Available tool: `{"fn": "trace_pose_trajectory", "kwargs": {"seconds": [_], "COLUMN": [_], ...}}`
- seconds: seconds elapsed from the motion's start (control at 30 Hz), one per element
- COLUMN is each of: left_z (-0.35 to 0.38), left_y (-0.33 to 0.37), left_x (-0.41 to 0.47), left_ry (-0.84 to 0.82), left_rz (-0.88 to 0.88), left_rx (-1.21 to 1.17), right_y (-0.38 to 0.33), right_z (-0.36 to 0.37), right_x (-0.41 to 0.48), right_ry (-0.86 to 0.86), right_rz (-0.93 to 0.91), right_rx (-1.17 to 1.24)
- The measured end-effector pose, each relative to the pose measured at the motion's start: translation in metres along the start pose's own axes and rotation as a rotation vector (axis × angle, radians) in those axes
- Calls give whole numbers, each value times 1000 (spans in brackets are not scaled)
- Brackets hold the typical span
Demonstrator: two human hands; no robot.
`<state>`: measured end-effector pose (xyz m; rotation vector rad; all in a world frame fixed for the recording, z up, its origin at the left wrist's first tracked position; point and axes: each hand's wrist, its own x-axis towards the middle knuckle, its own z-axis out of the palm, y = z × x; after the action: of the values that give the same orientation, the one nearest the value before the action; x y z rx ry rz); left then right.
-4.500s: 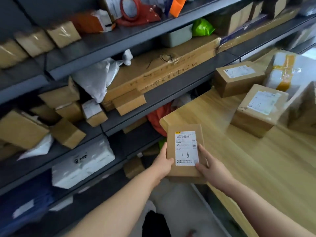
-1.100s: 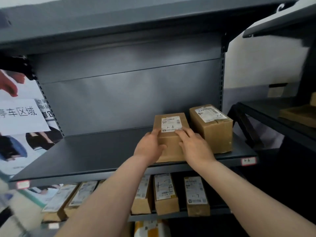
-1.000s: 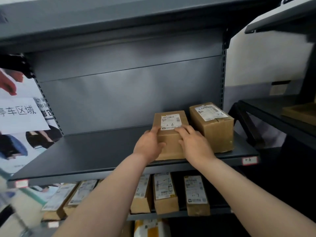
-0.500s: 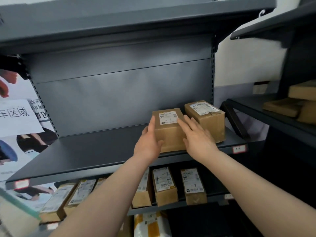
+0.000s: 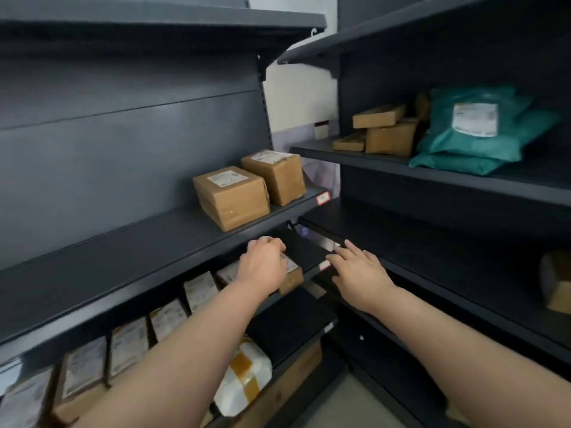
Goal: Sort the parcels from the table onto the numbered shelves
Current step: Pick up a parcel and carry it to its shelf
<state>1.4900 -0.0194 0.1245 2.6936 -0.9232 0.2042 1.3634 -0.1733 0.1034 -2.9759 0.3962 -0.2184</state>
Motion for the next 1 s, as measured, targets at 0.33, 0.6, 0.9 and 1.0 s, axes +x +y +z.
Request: {"fn": "trace_pose_trajectory", "kwargs": {"seconds": [0.33, 0.6, 0.9, 1.0], "left_z": [59, 89, 79, 68], "left_y": [174, 380, 561, 603], "left_x": [-106, -288, -566, -641], "left_ry": [-481, -603, -761, -773], "left_rz": [681, 1113, 1552, 1689], "left_rx": [189, 135, -27, 3], "right_y": [80, 123, 89, 66], "right_z": [5, -15, -40, -46], "right_x": [-237, -522, -845, -919], "right_ry": [-112, -116, -61, -16], "right_rz": [497, 967, 1566, 1734], "right_rx": [-65, -27, 6, 9]}}
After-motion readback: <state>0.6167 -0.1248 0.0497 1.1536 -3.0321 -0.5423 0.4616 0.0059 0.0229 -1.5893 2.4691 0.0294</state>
